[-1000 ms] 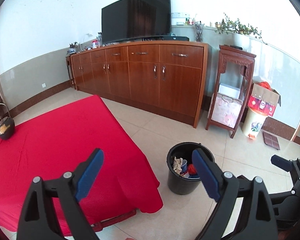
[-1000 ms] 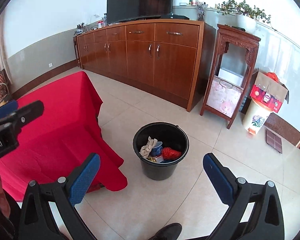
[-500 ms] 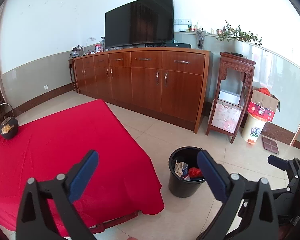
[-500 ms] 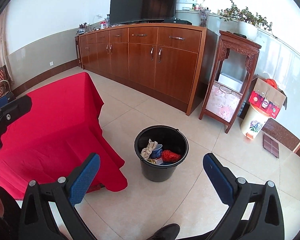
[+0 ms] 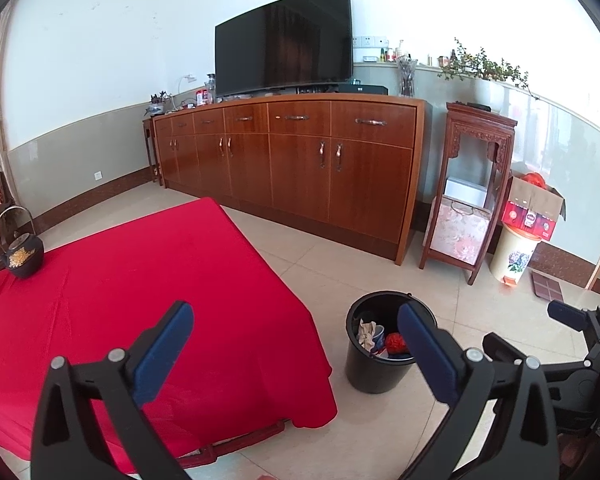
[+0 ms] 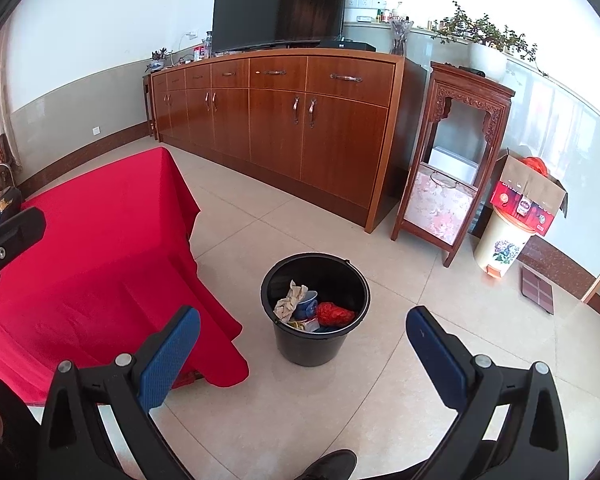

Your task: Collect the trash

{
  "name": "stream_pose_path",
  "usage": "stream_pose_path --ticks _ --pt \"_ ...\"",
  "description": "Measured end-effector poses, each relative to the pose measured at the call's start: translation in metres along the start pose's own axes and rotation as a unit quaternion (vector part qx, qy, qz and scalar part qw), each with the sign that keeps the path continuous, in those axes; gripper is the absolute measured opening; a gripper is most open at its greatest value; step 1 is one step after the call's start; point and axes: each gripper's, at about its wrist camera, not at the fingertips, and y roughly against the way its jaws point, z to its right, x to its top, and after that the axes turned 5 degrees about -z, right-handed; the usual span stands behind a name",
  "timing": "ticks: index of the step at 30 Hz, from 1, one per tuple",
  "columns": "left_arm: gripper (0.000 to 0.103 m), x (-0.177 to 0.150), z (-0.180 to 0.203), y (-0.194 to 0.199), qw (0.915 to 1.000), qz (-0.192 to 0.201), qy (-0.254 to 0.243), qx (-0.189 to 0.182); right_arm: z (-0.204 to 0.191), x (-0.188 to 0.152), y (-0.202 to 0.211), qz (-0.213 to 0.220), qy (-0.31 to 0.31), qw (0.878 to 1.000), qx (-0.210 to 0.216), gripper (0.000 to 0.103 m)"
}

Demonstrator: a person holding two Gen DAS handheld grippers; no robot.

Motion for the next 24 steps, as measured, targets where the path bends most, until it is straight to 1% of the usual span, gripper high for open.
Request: stream_pose_path --ticks 9,24 --pt "0.103 0.0014 0.0003 0.0015 1.0000 0.002 0.000 -0.004 0.0001 0.0061 0.0017 0.004 0.004 1.000 -0.001 0.103" --pt "0.103 0.0034 0.0020 0.0030 1.0000 -0.001 -0.003 -0.007 0.0023 0.0053 0.0029 0.005 0.006 1.000 0.000 0.103"
